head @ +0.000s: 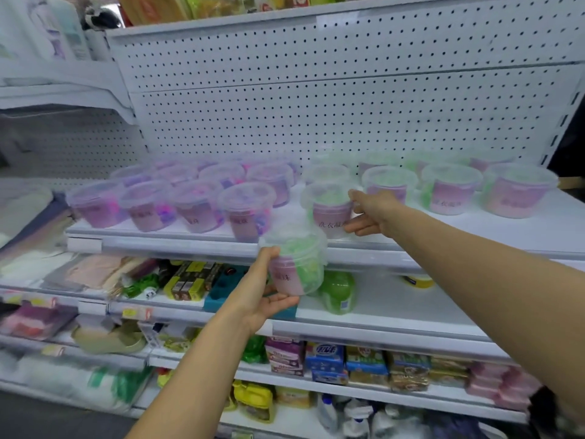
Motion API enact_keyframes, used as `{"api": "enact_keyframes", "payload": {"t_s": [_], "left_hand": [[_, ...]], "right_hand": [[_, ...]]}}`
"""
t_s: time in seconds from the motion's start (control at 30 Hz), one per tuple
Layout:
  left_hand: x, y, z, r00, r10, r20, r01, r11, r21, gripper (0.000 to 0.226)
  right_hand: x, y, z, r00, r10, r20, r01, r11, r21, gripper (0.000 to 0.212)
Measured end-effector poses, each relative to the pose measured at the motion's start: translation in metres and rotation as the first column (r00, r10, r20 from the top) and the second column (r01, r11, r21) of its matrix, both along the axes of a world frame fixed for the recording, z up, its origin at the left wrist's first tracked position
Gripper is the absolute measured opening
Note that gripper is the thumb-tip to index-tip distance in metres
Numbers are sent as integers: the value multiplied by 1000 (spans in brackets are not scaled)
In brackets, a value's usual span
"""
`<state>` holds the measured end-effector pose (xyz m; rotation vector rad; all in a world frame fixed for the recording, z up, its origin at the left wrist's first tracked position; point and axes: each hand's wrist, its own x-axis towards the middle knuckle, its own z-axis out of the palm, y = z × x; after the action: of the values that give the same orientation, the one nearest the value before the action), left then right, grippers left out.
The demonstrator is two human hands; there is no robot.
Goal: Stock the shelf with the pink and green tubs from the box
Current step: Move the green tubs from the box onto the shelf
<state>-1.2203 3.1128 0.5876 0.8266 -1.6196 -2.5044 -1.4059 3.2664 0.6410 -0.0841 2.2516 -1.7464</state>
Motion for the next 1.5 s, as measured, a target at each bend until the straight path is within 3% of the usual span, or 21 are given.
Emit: {"api": "enact_keyframes", "payload": {"t_s": [0.17, 0.27, 0.37, 0.47, 0.53, 0.6, 0.7, 0.77, 0.87, 0.93, 1.2, 1.5], "left_hand": [[0, 9, 4, 1000, -6, -10, 6, 999, 48, 30], [-5, 29, 10, 994, -76, -75, 81, 994, 68, 47], [-16, 56, 18, 972, -187, -141, 187, 982, -15, 70], [-26, 78, 30, 933, -321, -161, 296, 941, -162, 90], [-33, 85, 39, 899, -419, -125, 362, 874, -325, 90], [-44, 81, 43, 910, -409, -72, 290, 750, -595, 87], [-68, 58, 46, 966, -191, -175, -80, 424, -902, 65], [-83, 41, 48, 948, -173, -266, -224, 230, -947, 51], [-103, 21, 43, 941, -302, -149, -182, -84, -980, 48], [-111, 14, 41, 937, -343, -73, -141, -176, -974, 48], [-126, 18, 39, 948, -307, -79, -139, -177, -974, 42], [-128, 19, 41, 956, -290, -49, -99, -163, -982, 42]], "right_hand": [[32, 28, 5, 967, 10, -254, 40, 980, 193, 60], [68, 51, 12, 973, 229, -19, -222, 956, 192, 69], [84, 70, 18, 900, 398, 176, -419, 901, 109, 68], [79, 90, 22, 944, 295, 150, -302, 953, 20, 41], [69, 104, 22, 964, 202, 173, -197, 979, -49, 38], [58, 115, 21, 975, 124, 184, -106, 989, -108, 42], [39, 122, 23, 989, 2, 148, 18, 991, -135, 41], [26, 121, 24, 991, -59, 120, 73, 991, -115, 40], [7, 117, 24, 988, -118, 100, 122, 992, -40, 41], [0, 114, 23, 987, -129, 97, 128, 992, 14, 37], [-27, 97, 17, 981, -170, 92, 167, 985, 41, 33], [-38, 92, 6, 979, -166, 120, 158, 985, 72, 43]]}}
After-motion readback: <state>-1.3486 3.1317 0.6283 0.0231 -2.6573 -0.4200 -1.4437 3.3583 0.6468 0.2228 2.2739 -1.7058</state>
